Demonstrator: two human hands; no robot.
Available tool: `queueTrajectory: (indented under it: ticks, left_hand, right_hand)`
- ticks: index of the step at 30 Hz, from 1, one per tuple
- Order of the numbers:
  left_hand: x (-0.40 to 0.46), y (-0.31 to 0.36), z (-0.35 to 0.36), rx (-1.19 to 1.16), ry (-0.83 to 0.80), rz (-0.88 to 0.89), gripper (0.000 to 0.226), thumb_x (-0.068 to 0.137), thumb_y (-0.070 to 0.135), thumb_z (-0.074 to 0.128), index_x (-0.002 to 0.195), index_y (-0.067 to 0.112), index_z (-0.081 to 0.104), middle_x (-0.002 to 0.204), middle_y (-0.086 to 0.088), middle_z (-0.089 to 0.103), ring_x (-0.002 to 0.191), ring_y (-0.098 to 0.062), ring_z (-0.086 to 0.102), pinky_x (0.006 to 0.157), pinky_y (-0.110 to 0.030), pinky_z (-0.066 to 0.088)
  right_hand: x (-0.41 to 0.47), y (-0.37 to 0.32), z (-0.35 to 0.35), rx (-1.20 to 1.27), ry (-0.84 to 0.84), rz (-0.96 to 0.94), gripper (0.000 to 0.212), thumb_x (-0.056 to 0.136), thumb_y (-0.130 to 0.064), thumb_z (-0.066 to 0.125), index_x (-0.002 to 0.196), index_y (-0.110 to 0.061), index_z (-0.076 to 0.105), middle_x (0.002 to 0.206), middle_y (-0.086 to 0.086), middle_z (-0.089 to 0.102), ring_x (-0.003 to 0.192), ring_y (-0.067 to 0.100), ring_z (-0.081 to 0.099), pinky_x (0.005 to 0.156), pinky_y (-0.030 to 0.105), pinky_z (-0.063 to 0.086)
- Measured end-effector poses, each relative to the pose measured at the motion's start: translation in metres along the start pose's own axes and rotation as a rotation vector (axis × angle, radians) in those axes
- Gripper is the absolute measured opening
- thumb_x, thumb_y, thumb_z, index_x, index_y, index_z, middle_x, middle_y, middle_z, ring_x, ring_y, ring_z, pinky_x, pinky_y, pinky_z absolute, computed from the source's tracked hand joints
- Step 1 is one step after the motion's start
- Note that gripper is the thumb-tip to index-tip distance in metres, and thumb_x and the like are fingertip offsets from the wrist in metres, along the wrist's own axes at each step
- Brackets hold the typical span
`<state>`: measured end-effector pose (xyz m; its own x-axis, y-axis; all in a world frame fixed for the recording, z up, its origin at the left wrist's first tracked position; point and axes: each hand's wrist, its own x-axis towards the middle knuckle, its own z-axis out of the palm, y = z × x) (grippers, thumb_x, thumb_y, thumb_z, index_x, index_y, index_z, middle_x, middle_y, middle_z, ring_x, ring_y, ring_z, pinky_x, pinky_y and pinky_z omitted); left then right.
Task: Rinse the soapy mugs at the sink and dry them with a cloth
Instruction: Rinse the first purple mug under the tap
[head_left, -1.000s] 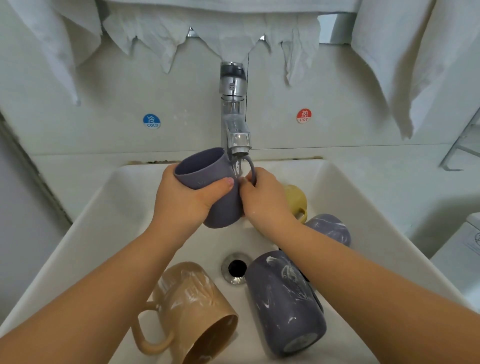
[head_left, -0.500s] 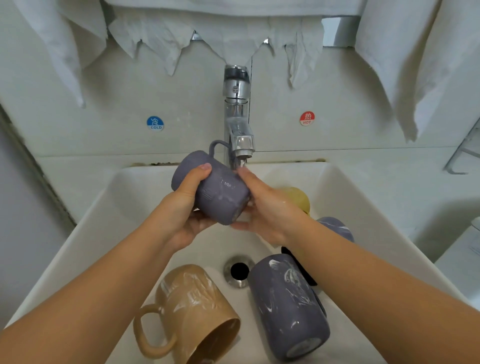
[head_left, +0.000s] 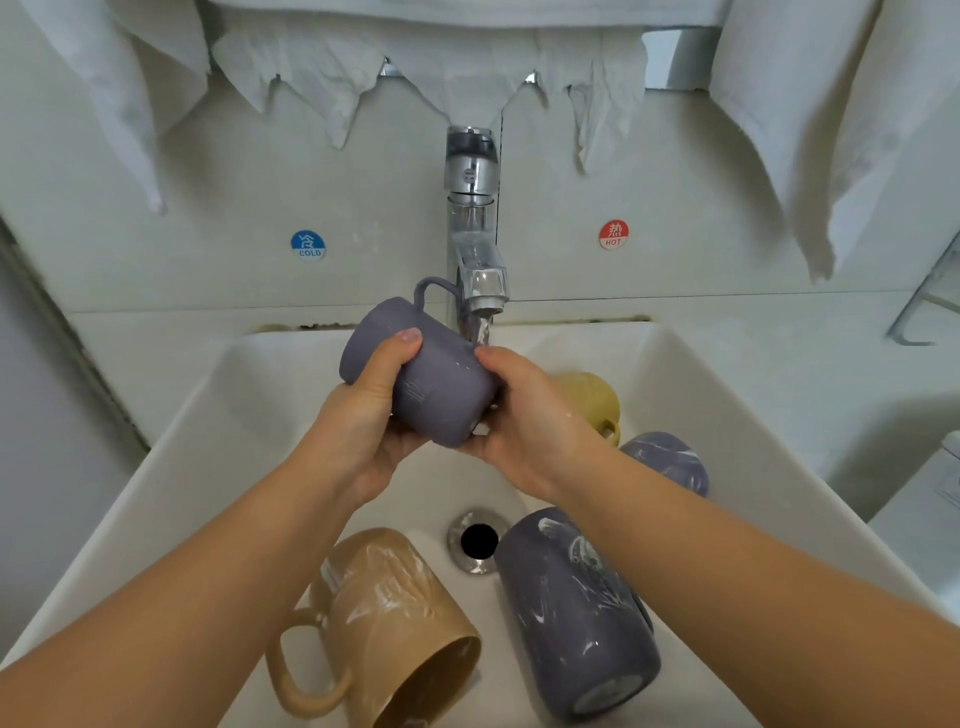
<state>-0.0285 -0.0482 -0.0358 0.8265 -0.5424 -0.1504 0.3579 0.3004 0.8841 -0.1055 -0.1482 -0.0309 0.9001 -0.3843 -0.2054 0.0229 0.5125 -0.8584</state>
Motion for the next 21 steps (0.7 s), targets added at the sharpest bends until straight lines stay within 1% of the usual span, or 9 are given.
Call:
queueTrajectory:
  ticks: [3, 6, 8, 10, 12, 14, 16, 19, 21]
  left_hand:
    - [-0.001, -0.004, 0.003, 0.017, -0.004, 0.010, 0.028, 0.089, 0.031, 0.063, 0.107, 0.010, 0.063, 0.100, -0.008, 0.075, 0.089, -0.019, 0.073, 0.070, -0.035, 0.061]
    - [-0.005, -0.009, 0.009, 0.011, 0.022, 0.045, 0.030, 0.088, 0.028, 0.065, 0.112, 0.010, 0.062, 0.102, -0.007, 0.074, 0.090, -0.017, 0.073, 0.067, -0.033, 0.061]
    - [-0.006, -0.012, 0.012, -0.004, 0.048, 0.074, 0.031, 0.088, 0.025, 0.065, 0.115, 0.010, 0.061, 0.105, -0.007, 0.074, 0.093, -0.018, 0.072, 0.065, -0.031, 0.060]
    - [-0.007, -0.014, 0.013, -0.008, 0.090, 0.091, 0.028, 0.088, 0.024, 0.066, 0.113, 0.011, 0.062, 0.105, -0.007, 0.073, 0.094, -0.017, 0.071, 0.063, -0.029, 0.060]
    - [-0.006, -0.015, 0.012, -0.010, 0.134, 0.099, 0.026, 0.087, 0.025, 0.068, 0.109, 0.012, 0.063, 0.103, -0.006, 0.073, 0.091, -0.016, 0.071, 0.060, -0.028, 0.059]
    - [-0.005, -0.014, 0.010, -0.013, 0.167, 0.113, 0.025, 0.086, 0.026, 0.069, 0.106, 0.013, 0.063, 0.103, -0.007, 0.073, 0.091, -0.017, 0.071, 0.061, -0.029, 0.060]
    - [-0.004, -0.013, 0.009, -0.002, 0.178, 0.125, 0.023, 0.084, 0.024, 0.070, 0.103, 0.013, 0.063, 0.103, -0.009, 0.072, 0.094, -0.020, 0.071, 0.066, -0.032, 0.061]
    - [-0.004, -0.017, 0.009, 0.012, 0.189, 0.129, 0.023, 0.081, 0.022, 0.073, 0.100, 0.013, 0.064, 0.102, -0.010, 0.073, 0.093, -0.021, 0.072, 0.071, -0.036, 0.060]
    - [-0.004, -0.020, 0.011, -0.008, 0.207, 0.116, 0.036, 0.079, 0.023, 0.076, 0.110, 0.009, 0.063, 0.104, -0.011, 0.072, 0.092, -0.021, 0.072, 0.074, -0.037, 0.060]
  right_hand:
    - [0.002, 0.002, -0.001, -0.097, 0.085, -0.027, 0.029, 0.099, -0.030, 0.041, 0.117, -0.016, 0.059, 0.105, 0.003, 0.067, 0.090, 0.017, 0.063, 0.076, 0.041, 0.057]
    - [0.004, 0.001, -0.001, -0.131, 0.149, -0.009, 0.028, 0.099, -0.034, 0.040, 0.108, -0.022, 0.063, 0.099, 0.000, 0.071, 0.085, 0.015, 0.066, 0.072, 0.037, 0.058]
    - [0.002, -0.001, 0.001, -0.084, 0.170, 0.038, 0.027, 0.099, -0.037, 0.041, 0.102, -0.024, 0.064, 0.094, -0.001, 0.071, 0.080, 0.015, 0.066, 0.069, 0.034, 0.056]
    - [0.000, -0.003, 0.003, -0.036, 0.182, 0.093, 0.029, 0.100, -0.039, 0.040, 0.105, -0.023, 0.064, 0.095, 0.000, 0.071, 0.078, 0.015, 0.064, 0.070, 0.035, 0.054]
    - [-0.002, -0.001, 0.009, 0.000, 0.192, 0.111, 0.031, 0.102, -0.035, 0.039, 0.117, -0.019, 0.061, 0.107, 0.006, 0.069, 0.082, 0.019, 0.063, 0.075, 0.038, 0.054]
    - [0.000, 0.002, 0.013, 0.002, 0.206, 0.062, 0.029, 0.101, -0.027, 0.042, 0.126, -0.018, 0.054, 0.115, 0.011, 0.065, 0.090, 0.023, 0.063, 0.079, 0.040, 0.054]
    - [0.003, 0.006, 0.015, -0.037, 0.220, 0.016, 0.031, 0.100, -0.024, 0.043, 0.131, -0.018, 0.048, 0.118, 0.012, 0.062, 0.097, 0.026, 0.063, 0.082, 0.041, 0.055]
    - [0.004, 0.007, 0.016, -0.038, 0.248, 0.019, 0.030, 0.100, -0.024, 0.041, 0.125, -0.014, 0.054, 0.112, 0.013, 0.064, 0.094, 0.027, 0.063, 0.088, 0.044, 0.054]
    - [0.005, 0.007, 0.015, -0.024, 0.273, 0.016, 0.027, 0.099, -0.023, 0.040, 0.113, -0.012, 0.060, 0.102, 0.012, 0.066, 0.088, 0.026, 0.064, 0.090, 0.045, 0.053]
